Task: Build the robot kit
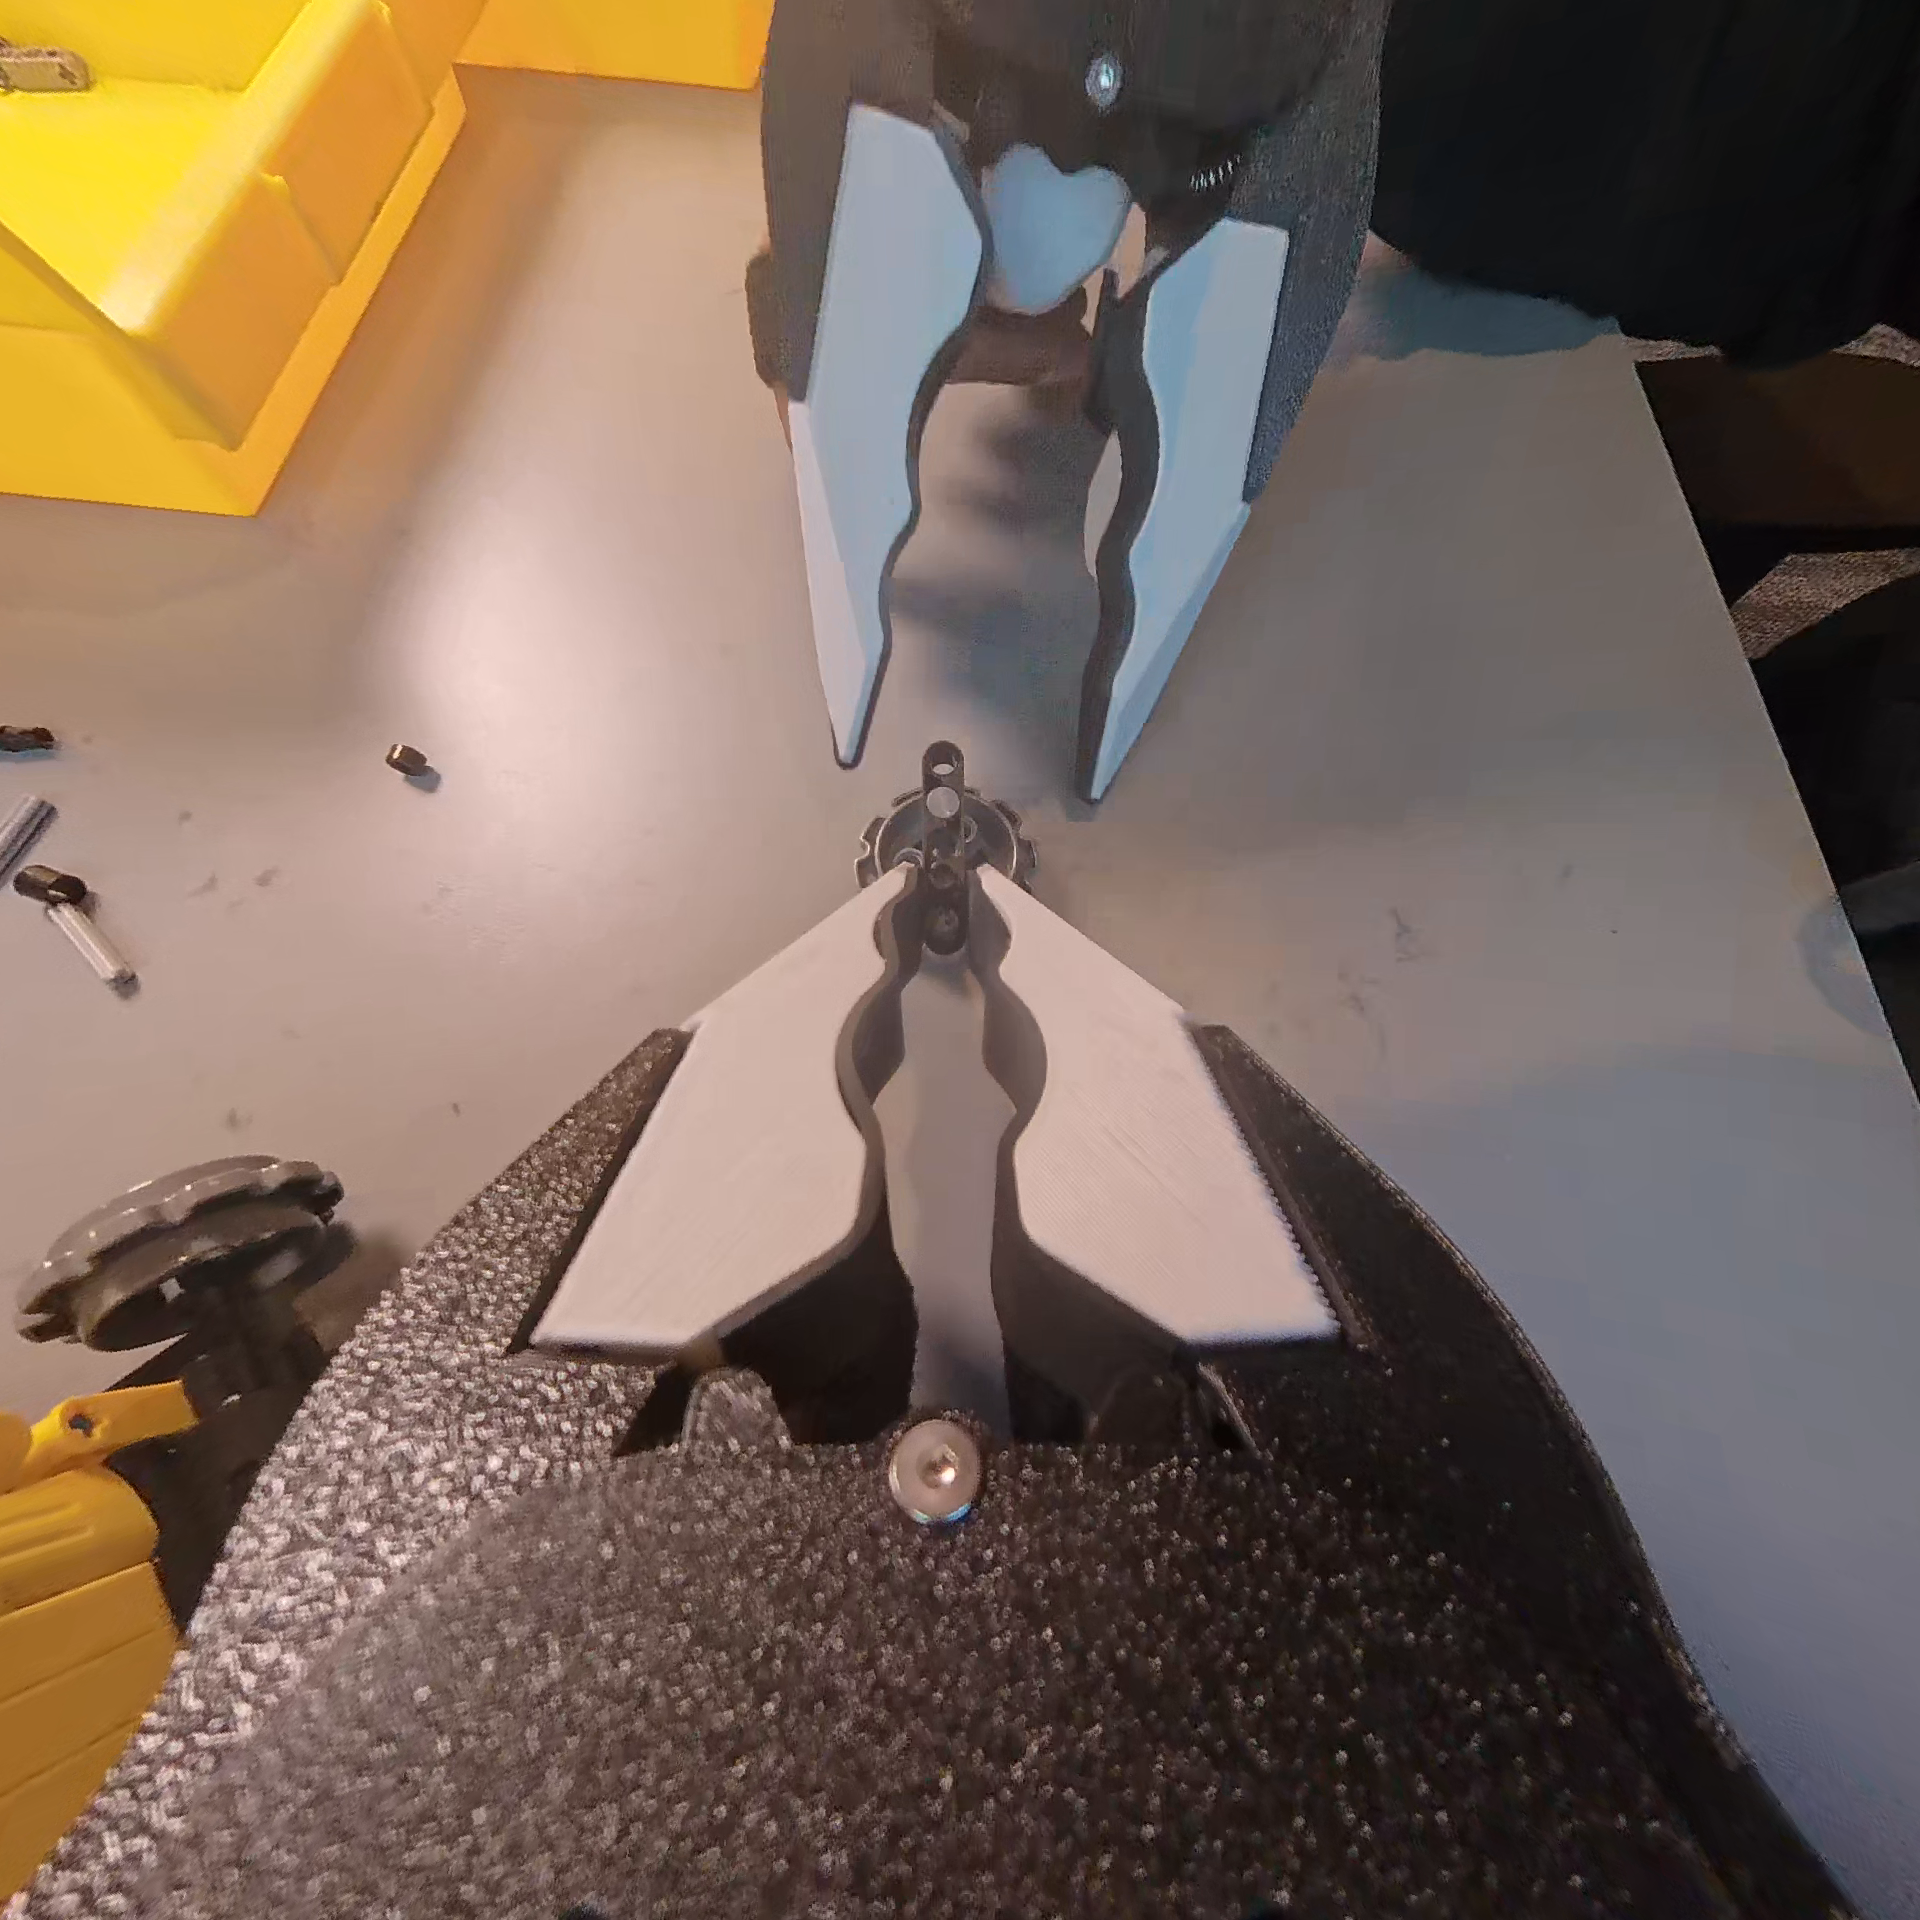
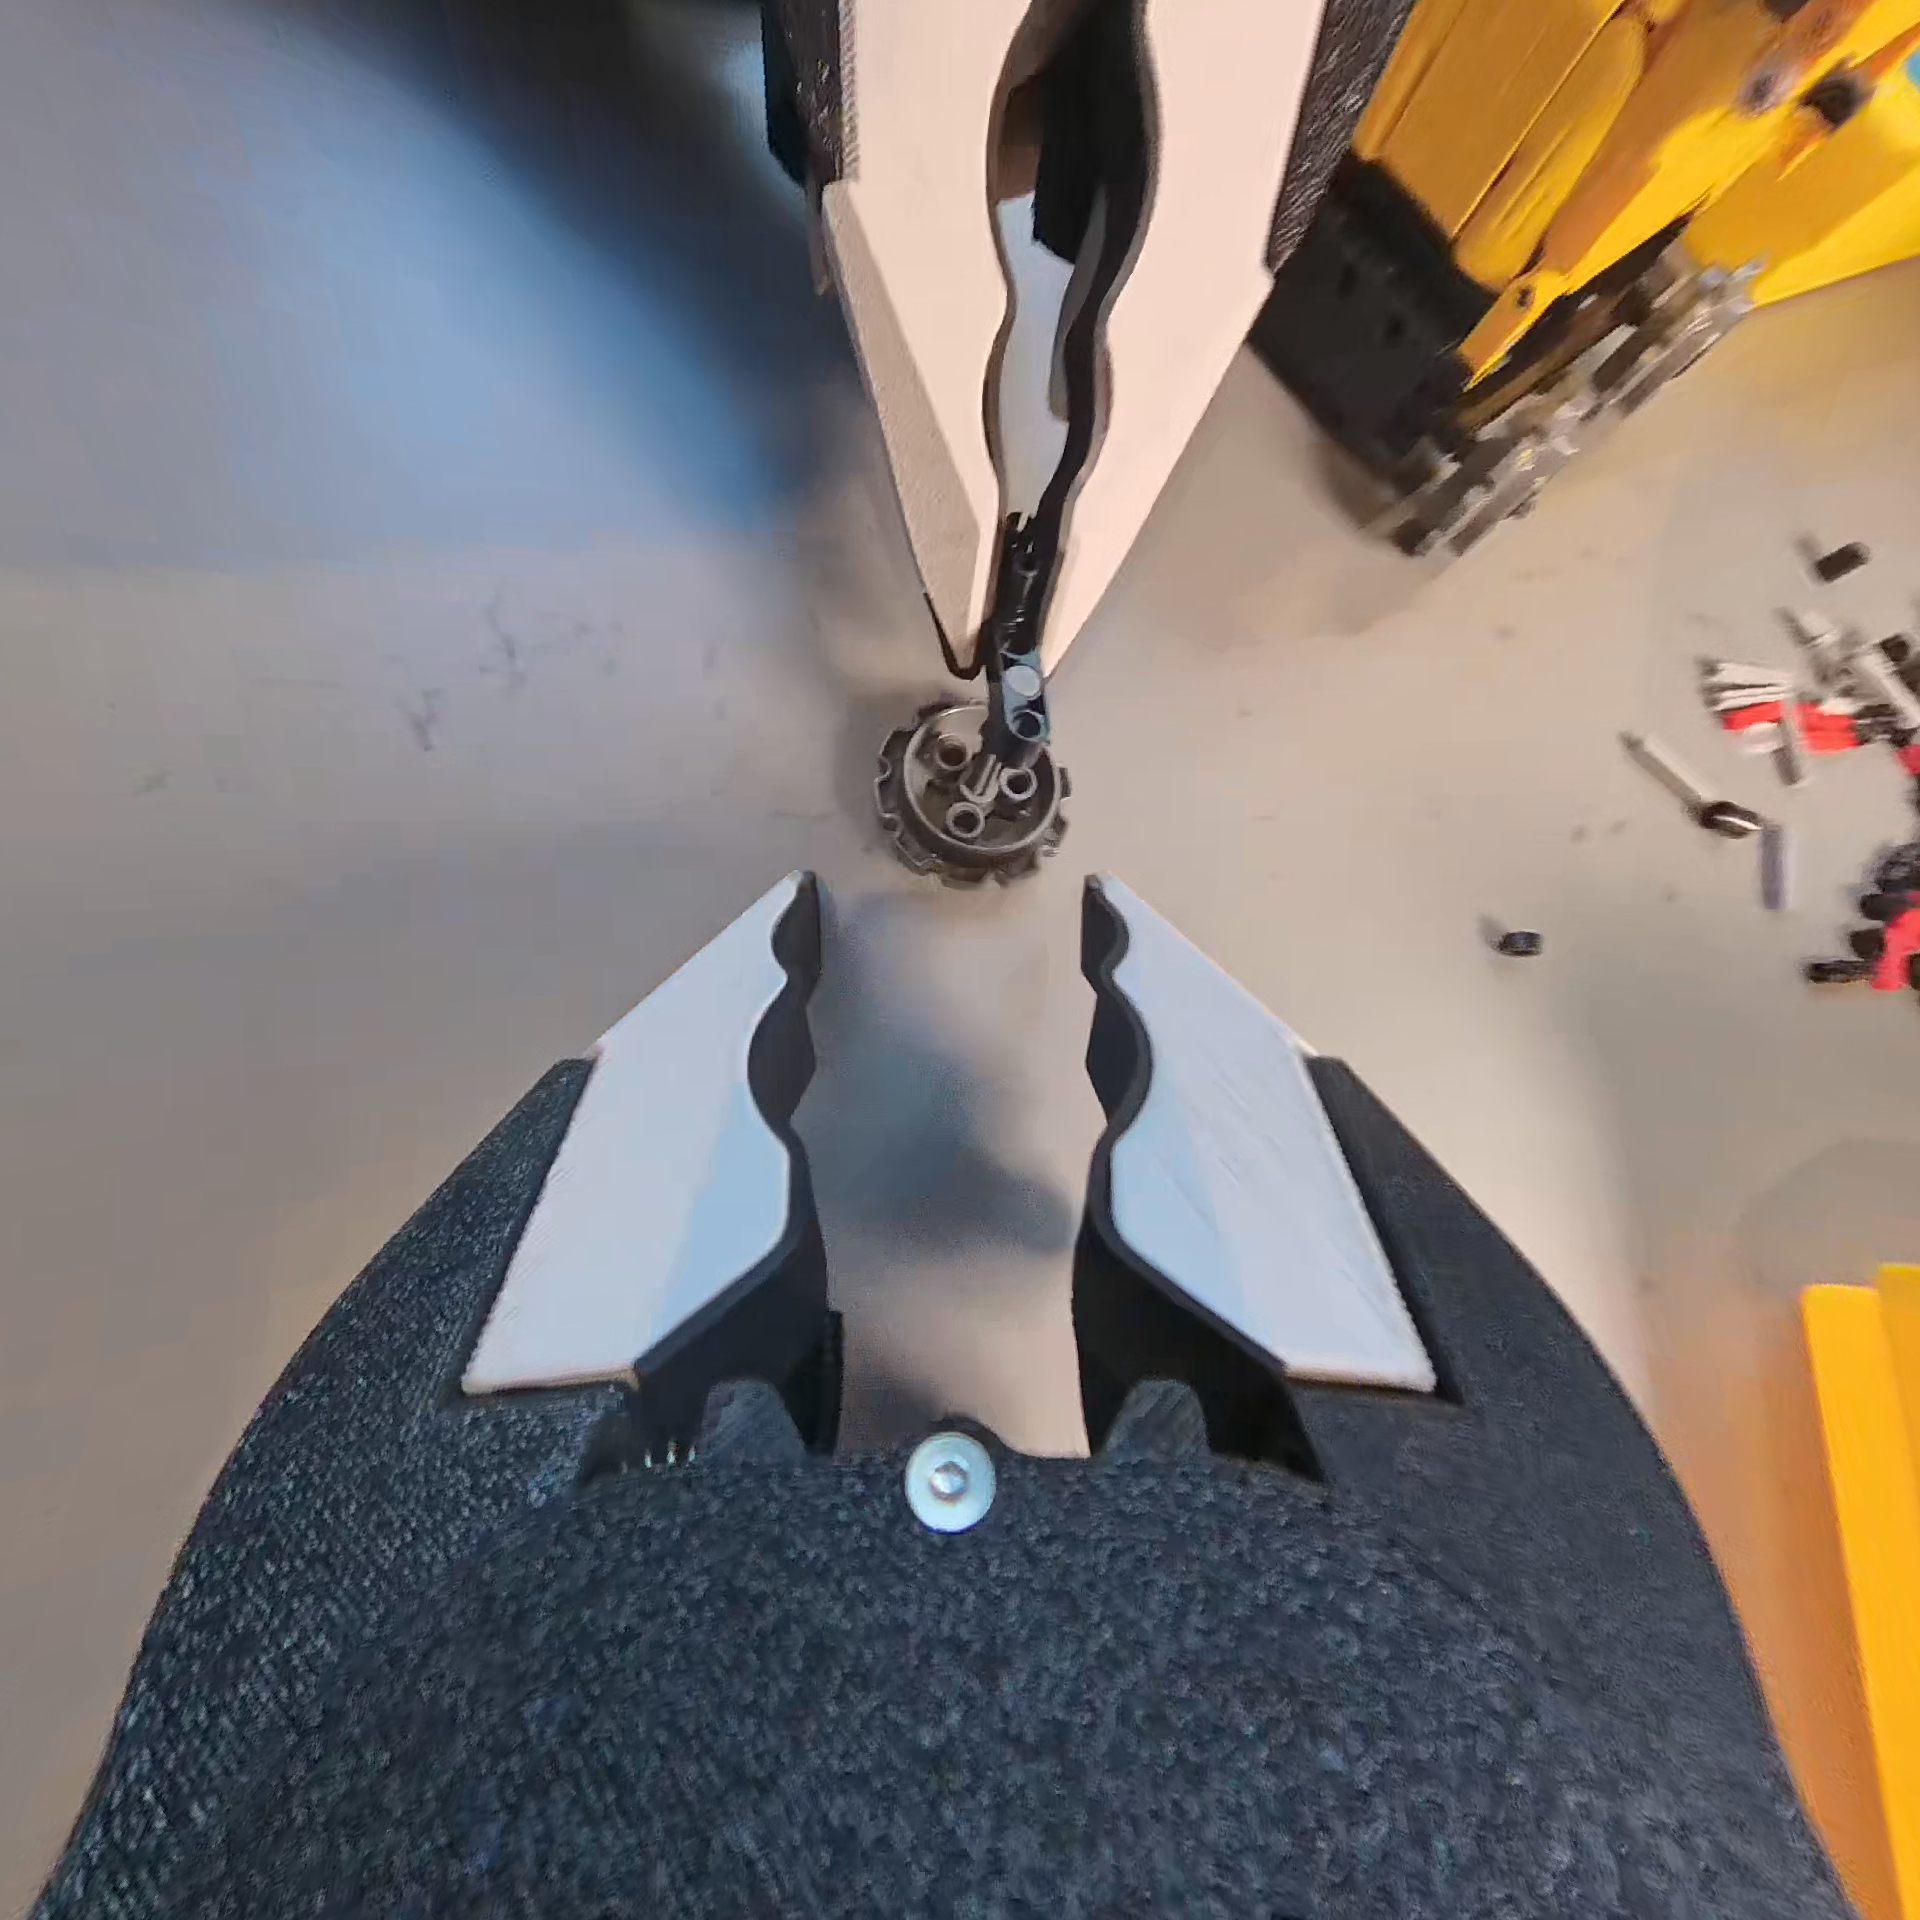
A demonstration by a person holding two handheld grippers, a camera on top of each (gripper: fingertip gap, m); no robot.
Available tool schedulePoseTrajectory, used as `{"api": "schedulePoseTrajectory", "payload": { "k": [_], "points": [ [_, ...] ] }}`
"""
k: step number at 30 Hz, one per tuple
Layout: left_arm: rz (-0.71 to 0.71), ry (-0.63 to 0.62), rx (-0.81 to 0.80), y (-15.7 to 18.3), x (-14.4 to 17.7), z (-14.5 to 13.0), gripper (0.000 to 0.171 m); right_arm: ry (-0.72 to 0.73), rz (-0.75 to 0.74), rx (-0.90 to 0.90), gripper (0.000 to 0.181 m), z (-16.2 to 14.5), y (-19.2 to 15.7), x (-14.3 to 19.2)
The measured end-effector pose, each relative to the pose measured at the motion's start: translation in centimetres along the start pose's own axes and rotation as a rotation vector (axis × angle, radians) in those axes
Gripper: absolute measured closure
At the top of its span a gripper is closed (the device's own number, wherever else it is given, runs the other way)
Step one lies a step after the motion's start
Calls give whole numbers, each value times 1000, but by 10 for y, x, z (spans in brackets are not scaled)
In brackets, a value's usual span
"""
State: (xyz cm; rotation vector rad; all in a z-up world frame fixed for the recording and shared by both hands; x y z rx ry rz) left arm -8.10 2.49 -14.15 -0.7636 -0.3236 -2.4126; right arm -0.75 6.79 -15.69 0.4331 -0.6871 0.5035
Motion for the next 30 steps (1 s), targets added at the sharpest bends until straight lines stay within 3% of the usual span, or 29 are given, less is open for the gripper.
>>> {"api": "schedulePoseTrajectory", "payload": {
  "k": [11, 30],
  "points": [
    [5, -6, 4, 0, 1, 0, 166, -1, 37, 5, 143, 4, -8, -1],
    [15, -29, 3, 0, 0, 1, 166, 34, -13, 9, 145, 9, -1, 10]
  ]
}}
Point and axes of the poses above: each gripper's, where its closed fingertips meet, x back along the fingers, z out of its top, y = z × x across the jaws, the point moved 4 cm from there along x, back along the fingers, and after that the axes turned 2 degrees about x, right-handed, at the moved point
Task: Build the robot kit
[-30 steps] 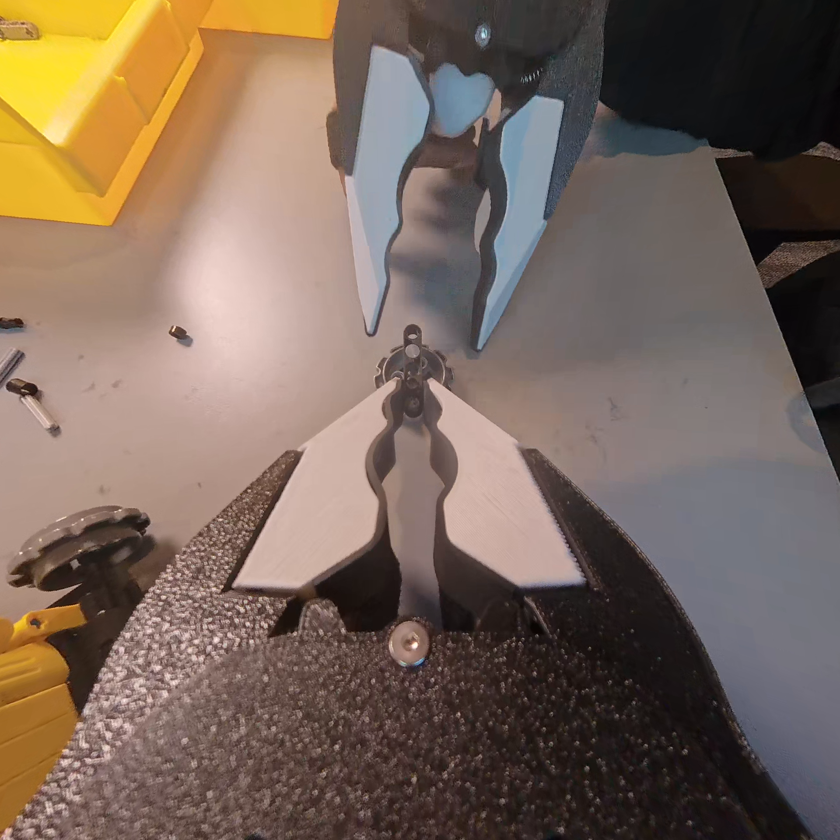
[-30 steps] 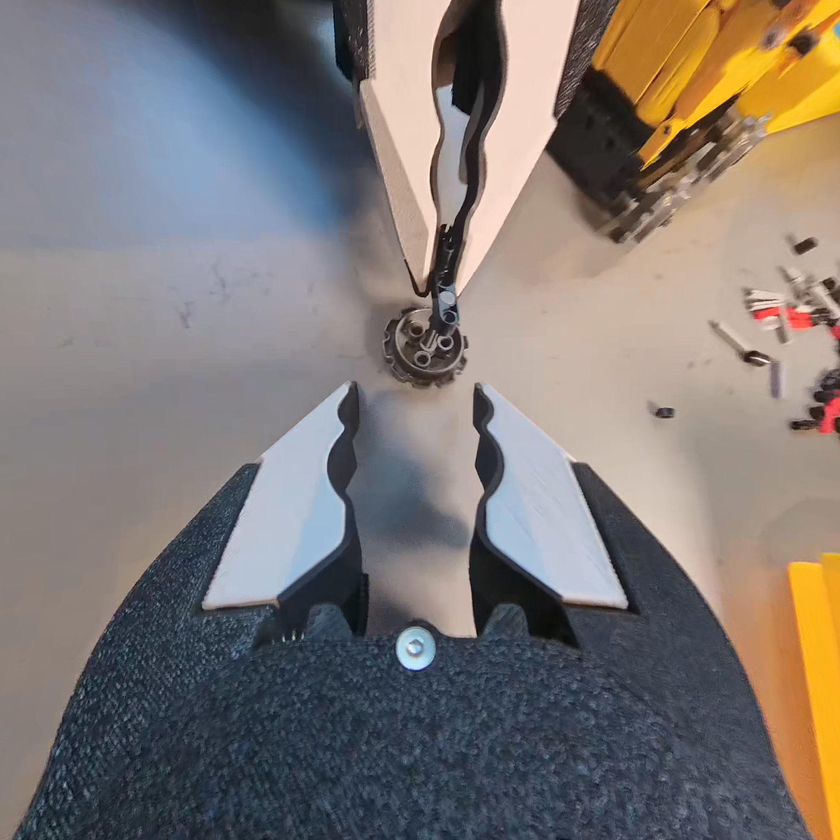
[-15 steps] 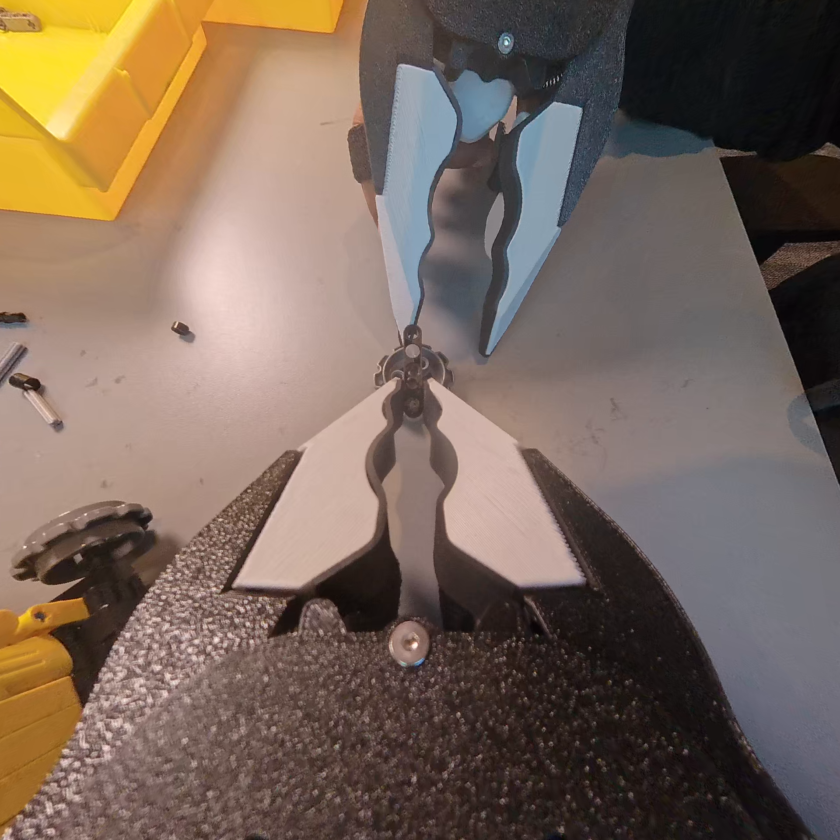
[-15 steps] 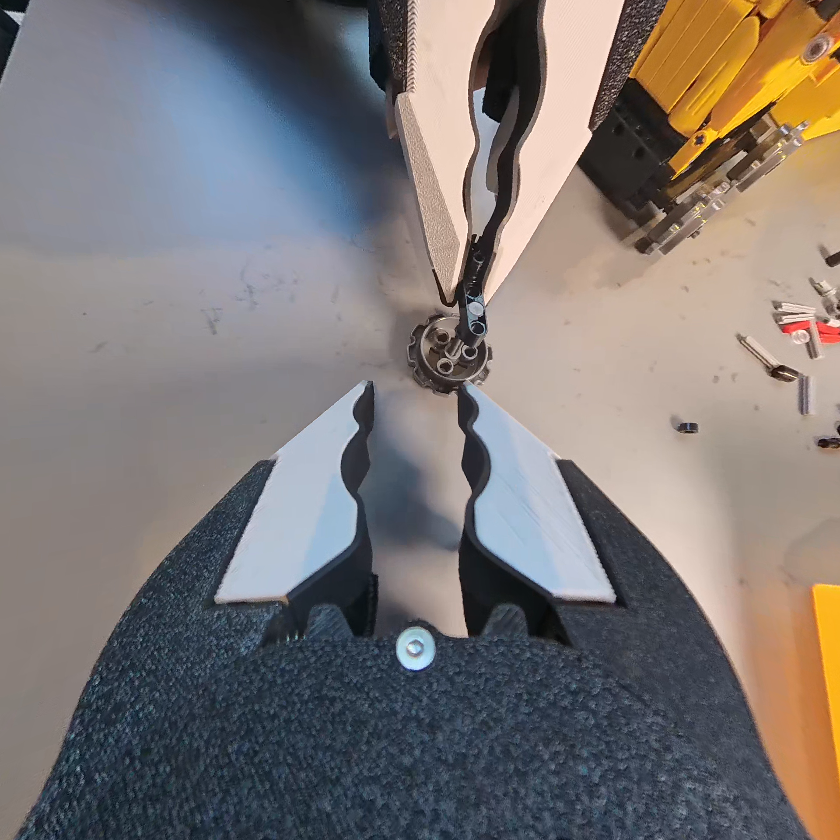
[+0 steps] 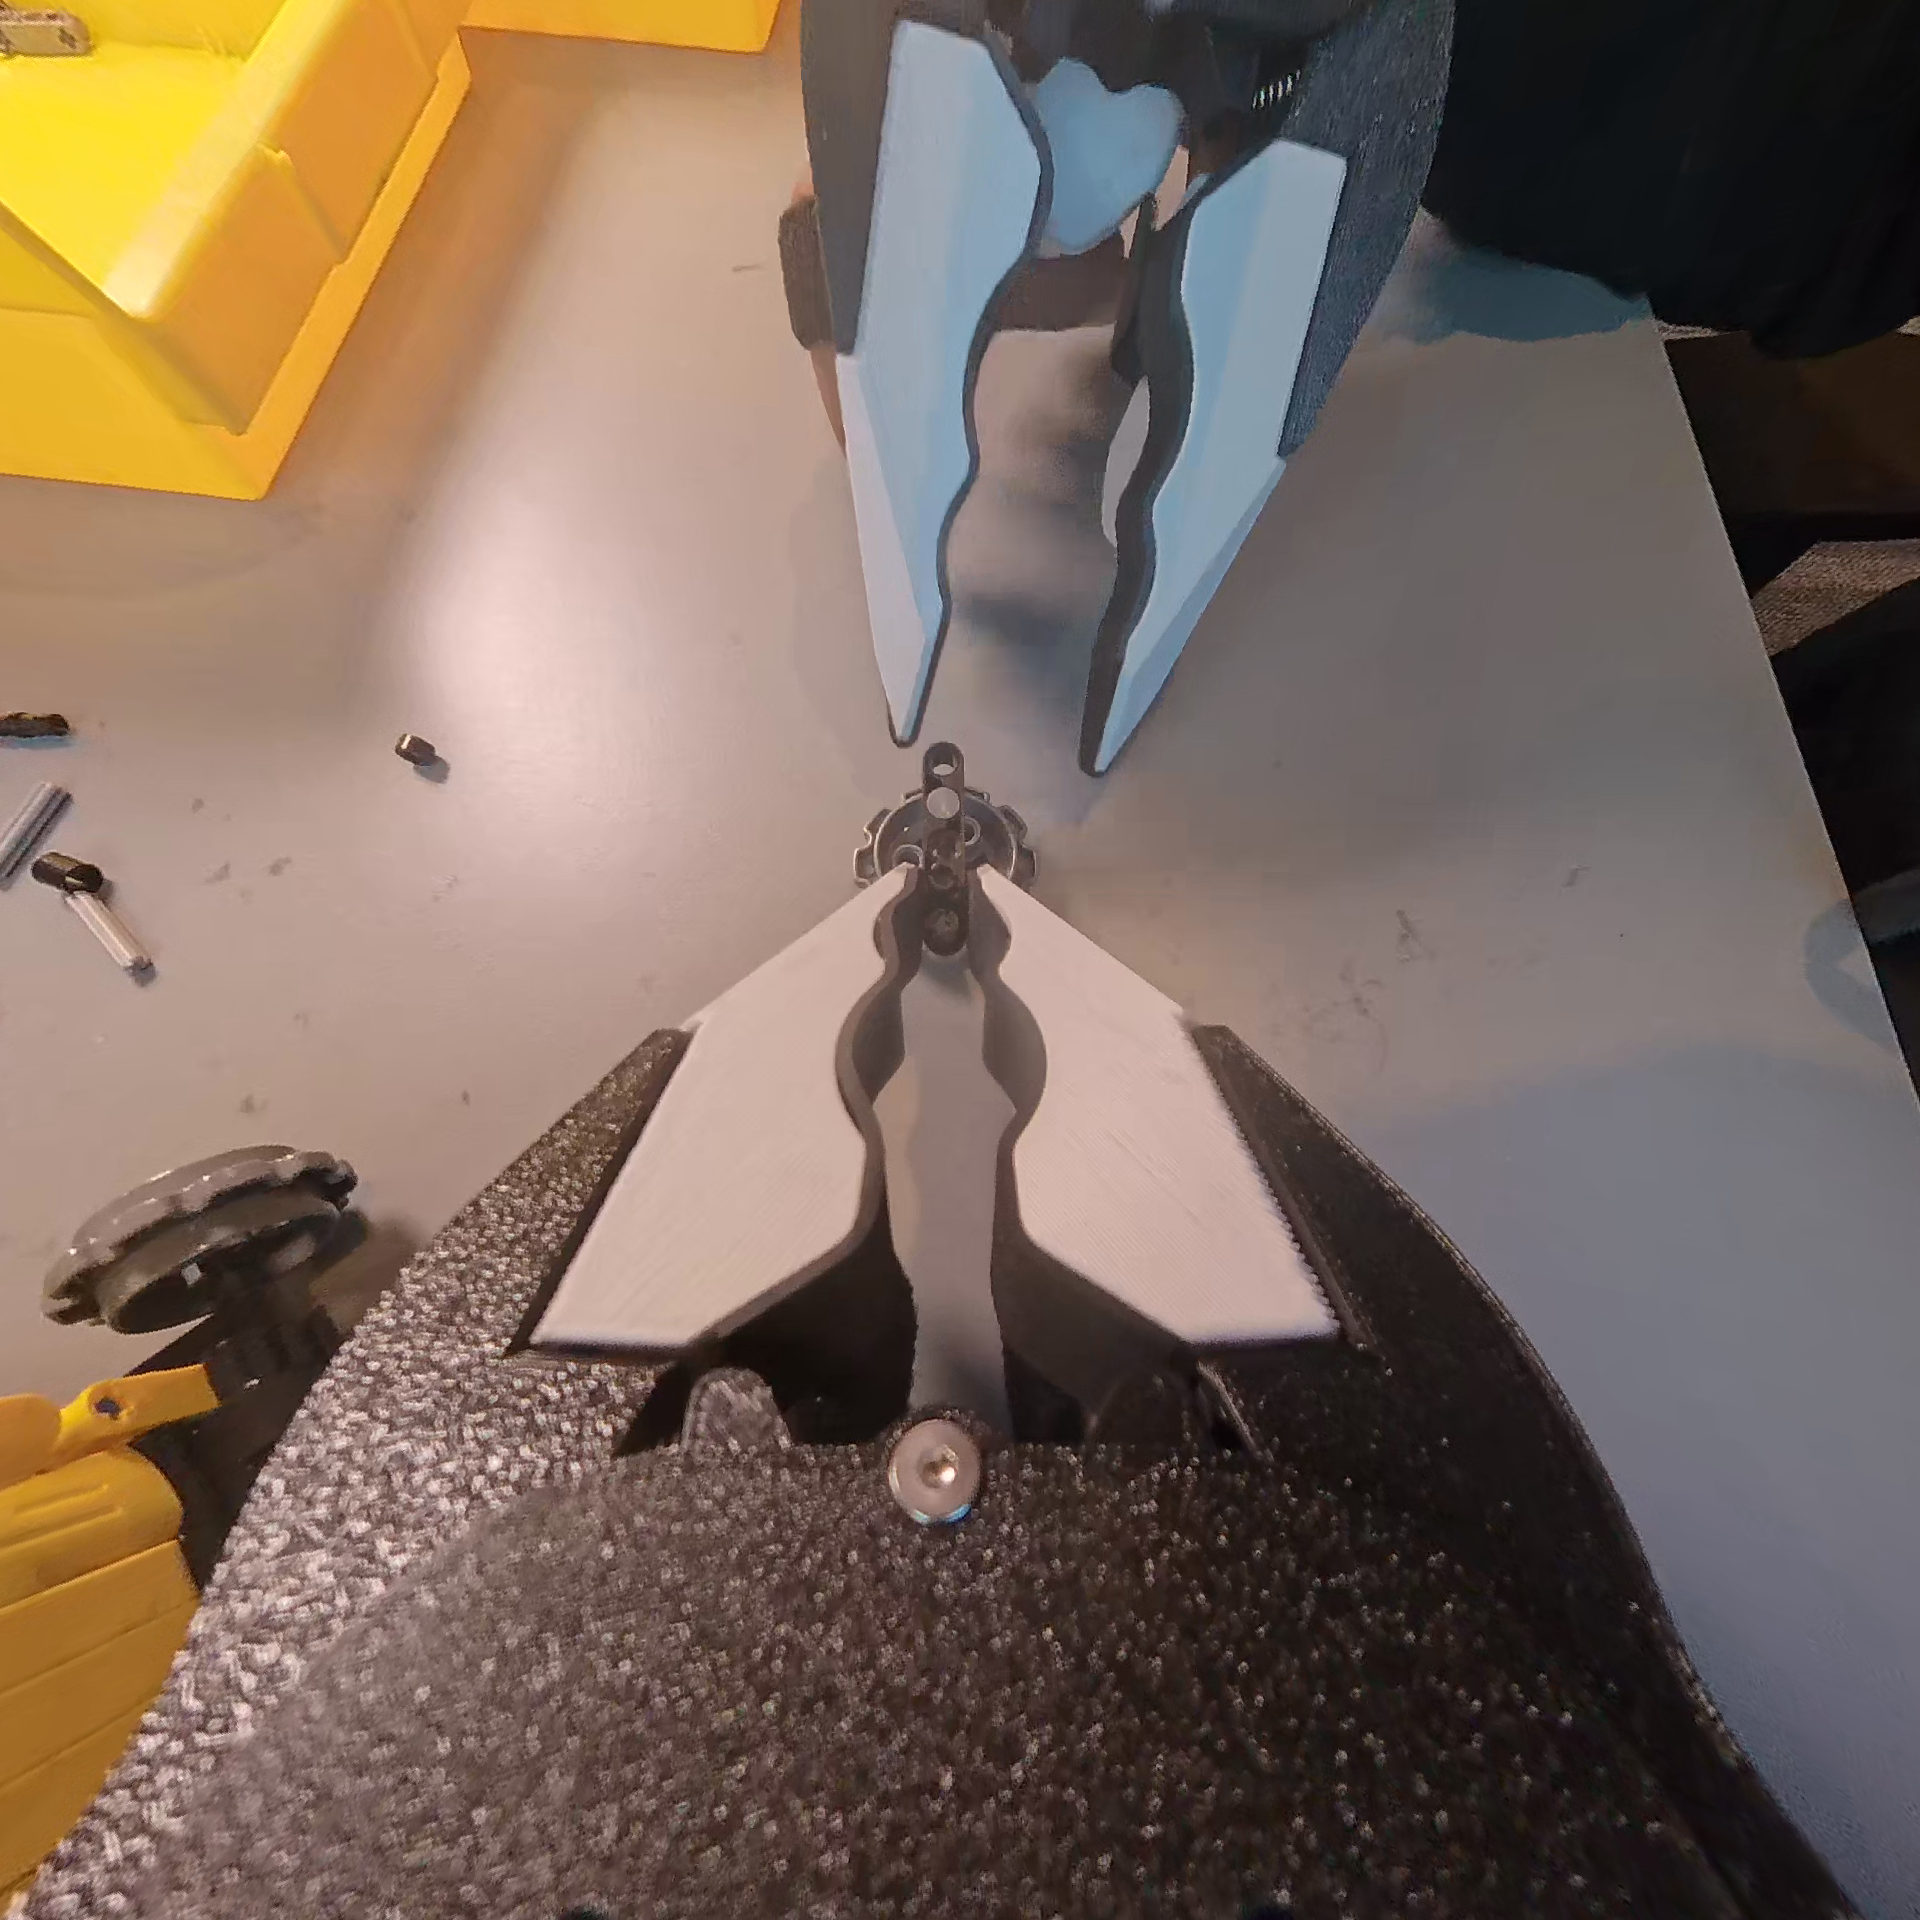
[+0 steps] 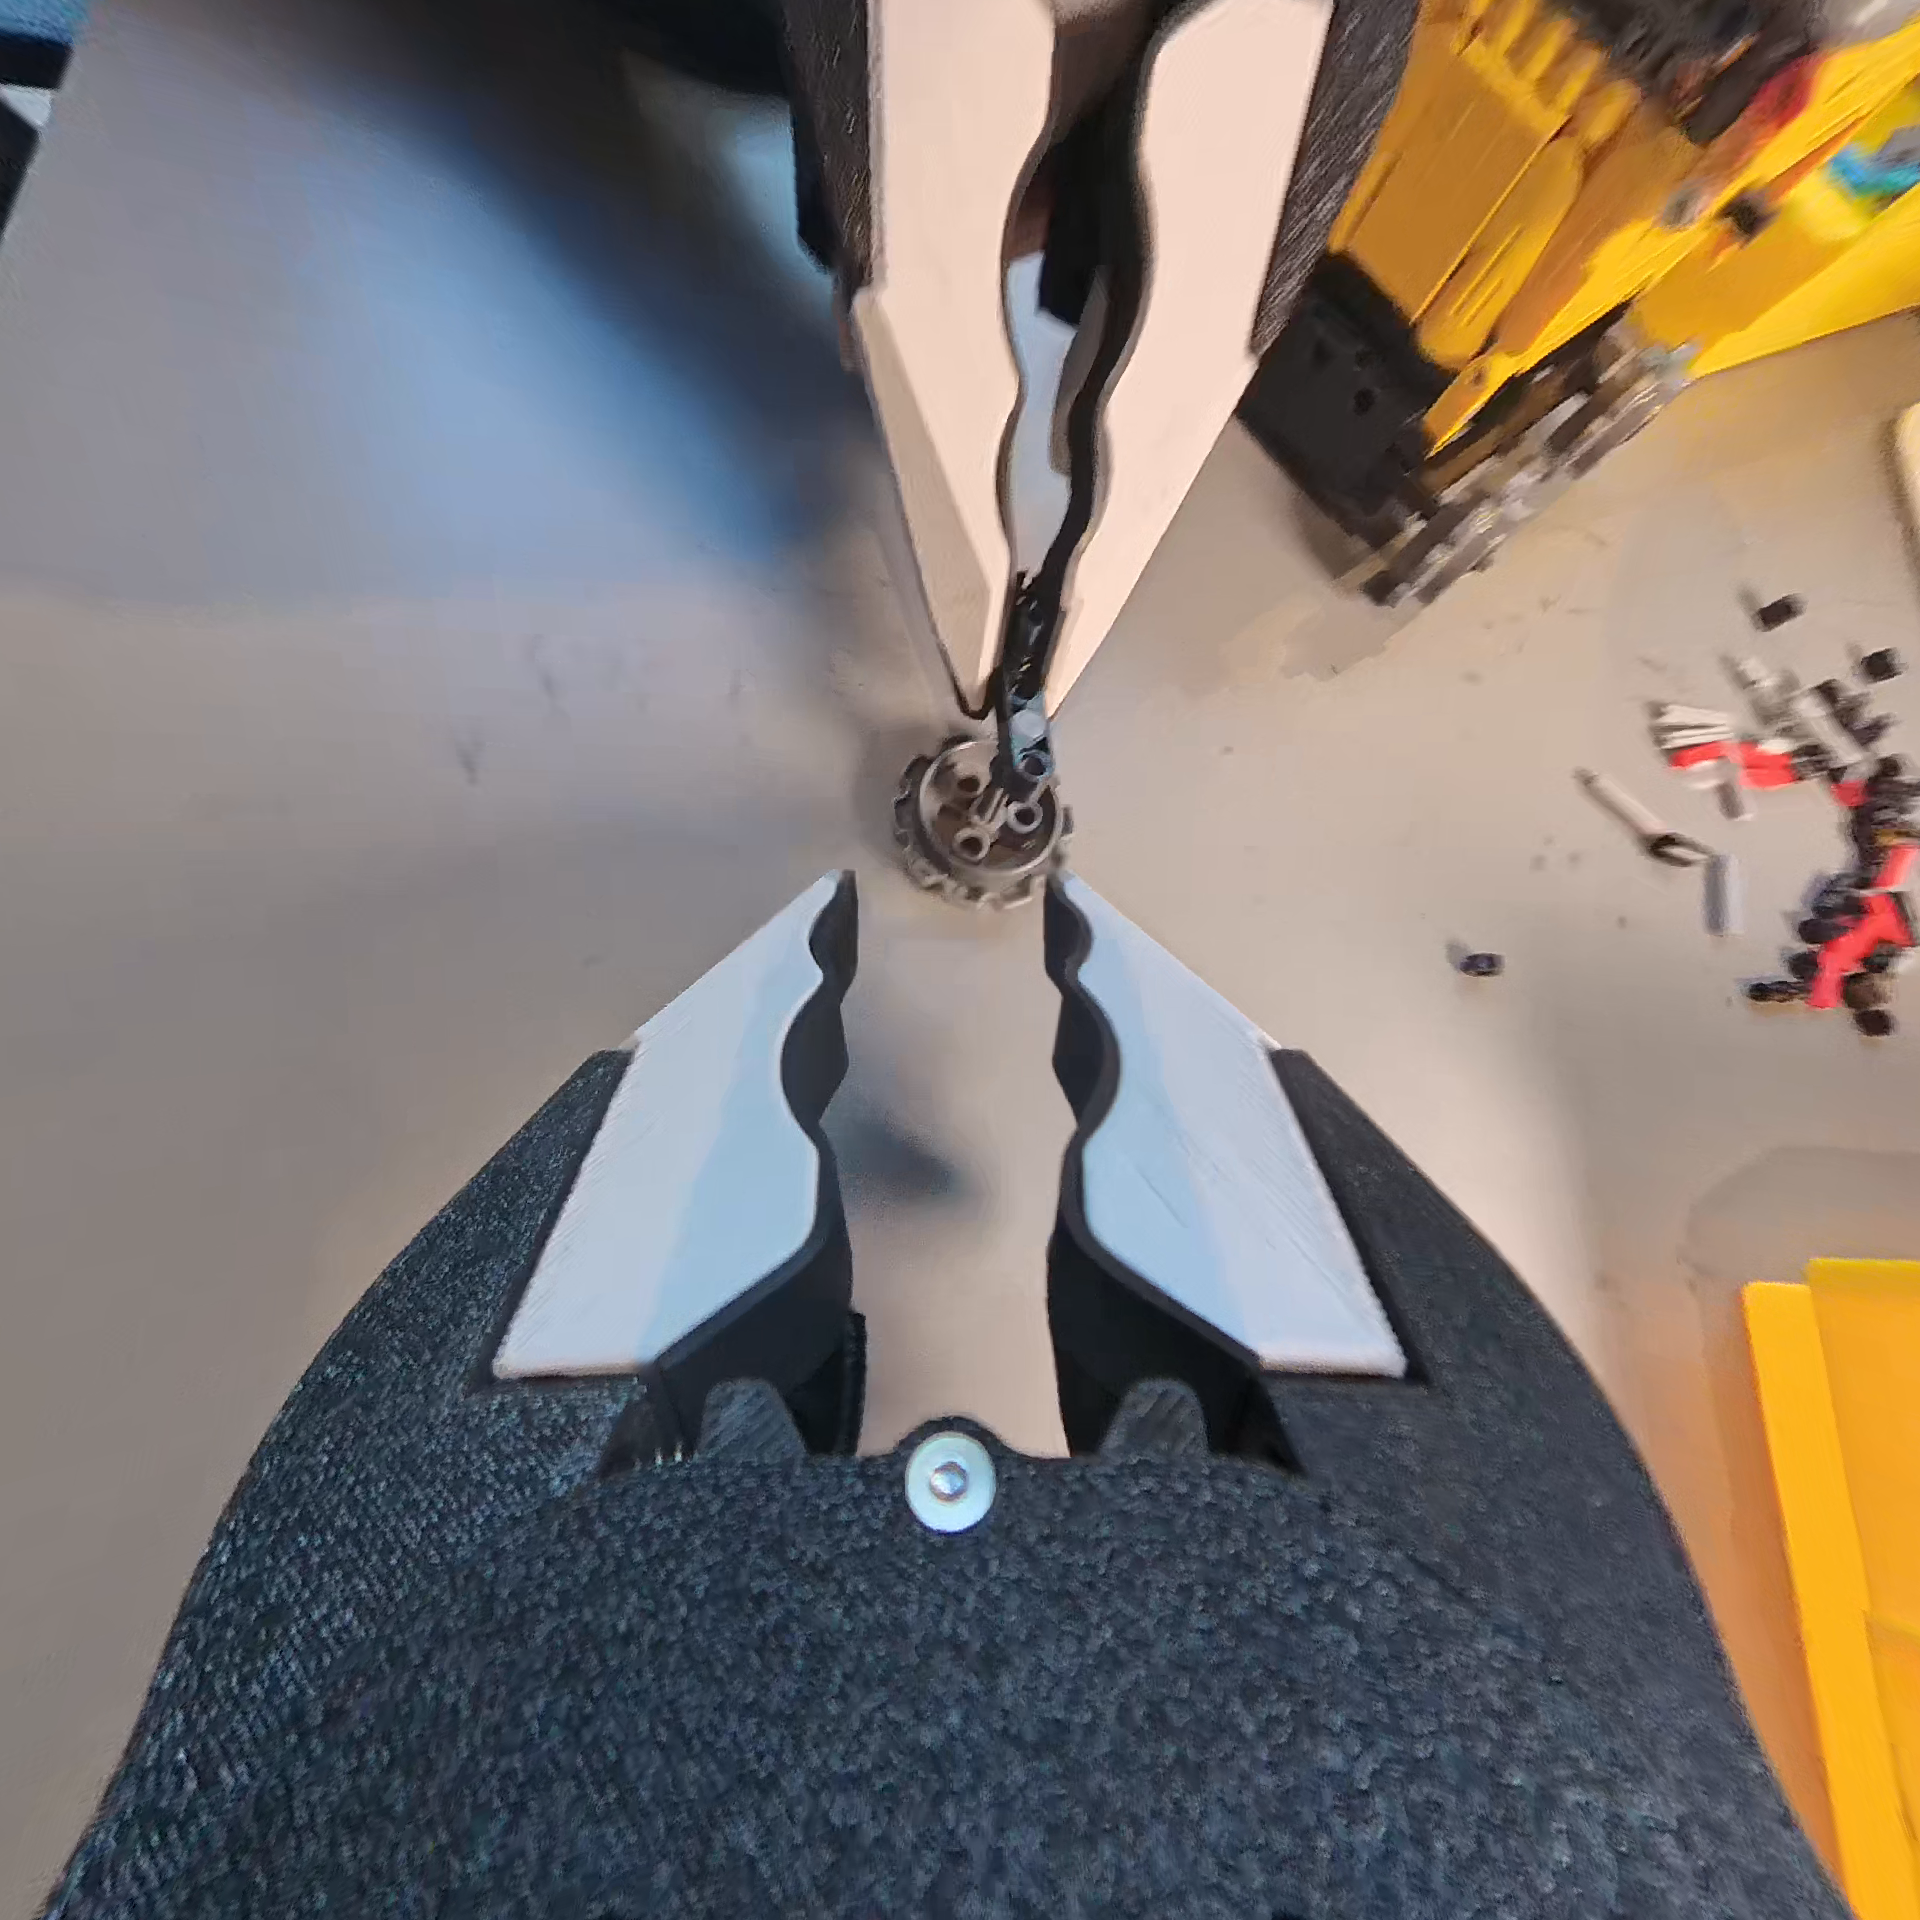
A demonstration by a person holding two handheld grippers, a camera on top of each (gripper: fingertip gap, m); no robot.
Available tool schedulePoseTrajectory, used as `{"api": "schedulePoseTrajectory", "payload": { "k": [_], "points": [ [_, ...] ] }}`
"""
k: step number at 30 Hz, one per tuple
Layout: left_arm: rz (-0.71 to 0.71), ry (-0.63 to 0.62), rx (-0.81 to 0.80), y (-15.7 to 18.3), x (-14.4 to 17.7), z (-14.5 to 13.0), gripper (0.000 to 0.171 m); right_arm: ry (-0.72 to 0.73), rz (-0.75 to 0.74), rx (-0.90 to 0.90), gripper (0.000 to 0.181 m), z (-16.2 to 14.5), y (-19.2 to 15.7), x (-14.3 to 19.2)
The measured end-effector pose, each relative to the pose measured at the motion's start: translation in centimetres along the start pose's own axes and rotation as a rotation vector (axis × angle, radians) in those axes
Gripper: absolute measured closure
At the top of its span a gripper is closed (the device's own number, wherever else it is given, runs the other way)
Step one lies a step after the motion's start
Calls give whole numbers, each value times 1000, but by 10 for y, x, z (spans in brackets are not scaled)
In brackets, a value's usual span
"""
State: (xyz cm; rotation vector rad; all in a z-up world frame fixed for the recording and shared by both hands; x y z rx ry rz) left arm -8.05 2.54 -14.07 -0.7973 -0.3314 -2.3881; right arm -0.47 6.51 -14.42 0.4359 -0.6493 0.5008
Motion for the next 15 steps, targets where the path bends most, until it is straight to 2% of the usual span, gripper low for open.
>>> {"api": "schedulePoseTrajectory", "payload": {
  "k": [4, 6, 15],
  "points": [
    [-1, -6, 1, 0, 0, 0, 166, 125, -123, 84, 166, 23, 9, 9],
    [1, -9, 4, -1, -1, 1, 166, 134, -151, 123, 174, 29, 9, 6],
    [-4, -18, 17, -2, -4, 4, 166, 100, -151, 115, 181, 22, 11, 0]
  ]
}}
Point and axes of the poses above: each gripper's, where its closed fingertips meet, x back along the fingers, z out of its top, y = z × x across the jaws, the point moved 4 cm from there along x, back along the fingers, and after that the axes turned 2 degrees about x, right-handed, at the moved point
